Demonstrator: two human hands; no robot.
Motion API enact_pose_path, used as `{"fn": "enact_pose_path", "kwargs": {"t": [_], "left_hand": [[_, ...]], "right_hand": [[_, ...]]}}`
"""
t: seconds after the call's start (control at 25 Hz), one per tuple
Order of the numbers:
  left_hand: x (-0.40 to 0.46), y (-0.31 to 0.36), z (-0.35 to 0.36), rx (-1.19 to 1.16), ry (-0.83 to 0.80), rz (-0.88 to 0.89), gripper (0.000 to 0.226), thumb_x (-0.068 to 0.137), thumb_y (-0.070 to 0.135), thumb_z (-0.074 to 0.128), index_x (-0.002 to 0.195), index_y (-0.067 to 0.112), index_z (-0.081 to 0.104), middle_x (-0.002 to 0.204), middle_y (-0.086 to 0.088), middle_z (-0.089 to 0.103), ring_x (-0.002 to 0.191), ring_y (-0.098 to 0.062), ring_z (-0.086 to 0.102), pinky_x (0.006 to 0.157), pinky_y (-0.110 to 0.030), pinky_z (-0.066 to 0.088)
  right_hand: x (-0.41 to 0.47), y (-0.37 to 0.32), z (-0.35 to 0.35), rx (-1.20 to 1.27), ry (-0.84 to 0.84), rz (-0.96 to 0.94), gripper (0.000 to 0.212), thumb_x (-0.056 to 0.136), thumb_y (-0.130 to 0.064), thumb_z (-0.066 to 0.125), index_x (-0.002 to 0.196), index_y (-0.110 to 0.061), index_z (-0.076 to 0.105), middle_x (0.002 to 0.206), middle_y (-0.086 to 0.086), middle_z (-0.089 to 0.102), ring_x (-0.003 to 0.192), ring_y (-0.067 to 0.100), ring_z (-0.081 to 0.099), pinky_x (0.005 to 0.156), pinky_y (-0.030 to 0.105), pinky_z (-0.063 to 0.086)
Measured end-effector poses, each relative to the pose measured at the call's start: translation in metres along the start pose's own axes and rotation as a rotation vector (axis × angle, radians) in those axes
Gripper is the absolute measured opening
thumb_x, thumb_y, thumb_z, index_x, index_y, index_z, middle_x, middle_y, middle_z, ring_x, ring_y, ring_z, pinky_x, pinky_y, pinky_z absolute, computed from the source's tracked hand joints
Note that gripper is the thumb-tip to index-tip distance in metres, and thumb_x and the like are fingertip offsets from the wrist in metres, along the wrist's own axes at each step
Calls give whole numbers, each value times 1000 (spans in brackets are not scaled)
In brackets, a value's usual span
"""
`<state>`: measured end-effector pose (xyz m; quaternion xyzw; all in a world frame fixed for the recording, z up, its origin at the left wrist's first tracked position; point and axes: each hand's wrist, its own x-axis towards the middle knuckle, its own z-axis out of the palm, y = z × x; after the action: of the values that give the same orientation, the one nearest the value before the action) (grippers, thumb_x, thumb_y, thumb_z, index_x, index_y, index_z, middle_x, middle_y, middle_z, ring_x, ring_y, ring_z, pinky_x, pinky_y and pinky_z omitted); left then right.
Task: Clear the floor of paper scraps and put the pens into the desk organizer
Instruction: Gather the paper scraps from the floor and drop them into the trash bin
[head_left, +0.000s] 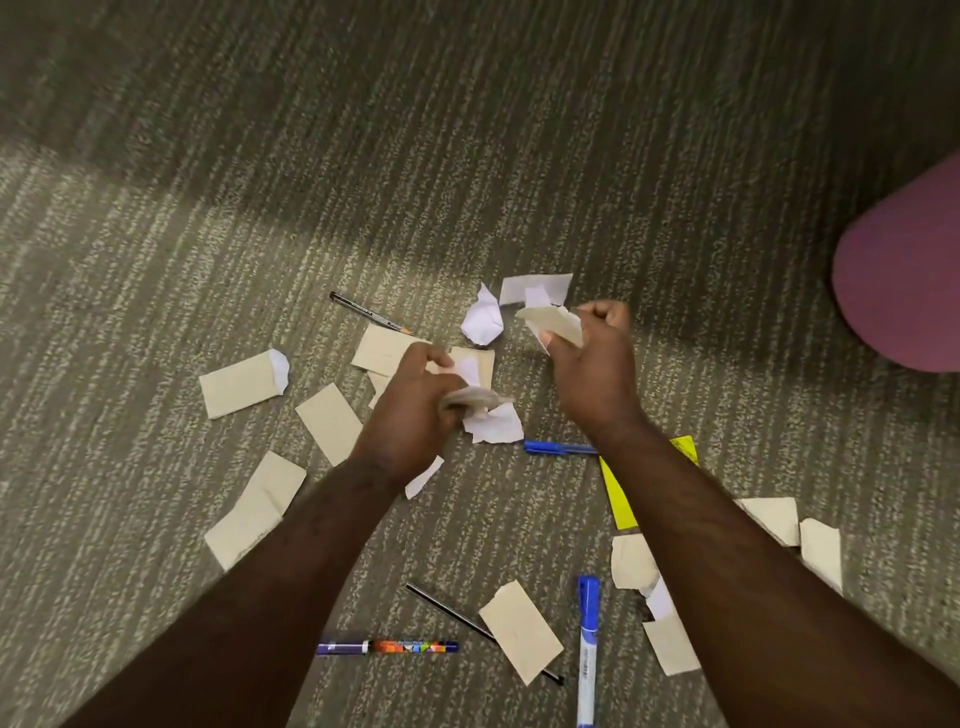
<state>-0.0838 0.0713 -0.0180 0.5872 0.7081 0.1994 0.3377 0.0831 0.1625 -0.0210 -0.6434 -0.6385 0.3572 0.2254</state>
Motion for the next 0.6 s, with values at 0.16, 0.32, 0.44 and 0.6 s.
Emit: {"fn": "enact_pose_path", "kwargs": {"t": [0.16, 0.32, 0.44, 0.6], "left_hand": [[19, -1, -4, 460, -221, 44, 20, 79, 25, 68, 98, 23, 72, 159, -4, 13, 144, -35, 8, 113, -49, 19], [28, 2, -5, 469, -257, 14, 26, 74, 32, 74, 99, 23, 73, 155, -2, 23, 135, -32, 26, 103, -44, 36], [27, 3, 3, 325, -213, 11, 22, 67, 18, 78, 89, 13, 76, 137, -5, 38, 111, -26, 49, 89, -27, 41], [33, 8, 2, 374, -281, -30, 24, 69, 22, 78, 89, 9, 73, 106, -14, 57, 95, -30, 56, 71, -28, 33]], "right_hand": [[18, 4, 6, -307, -206, -184, 21, 81, -13, 68, 102, -11, 70, 157, 3, 19, 130, 19, 31, 109, 32, 32], [43, -2, 12, -463, -316, -201, 32, 81, -30, 70, 110, -18, 68, 160, 0, 8, 142, 35, 13, 114, 43, 24], [63, -12, 18, -509, -380, -240, 45, 76, -33, 74, 114, -10, 65, 154, 5, 28, 135, 33, 30, 110, 42, 31], [73, -18, 20, -519, -357, -294, 40, 72, -28, 78, 107, -11, 68, 136, 9, 43, 119, 29, 46, 104, 33, 38]]}}
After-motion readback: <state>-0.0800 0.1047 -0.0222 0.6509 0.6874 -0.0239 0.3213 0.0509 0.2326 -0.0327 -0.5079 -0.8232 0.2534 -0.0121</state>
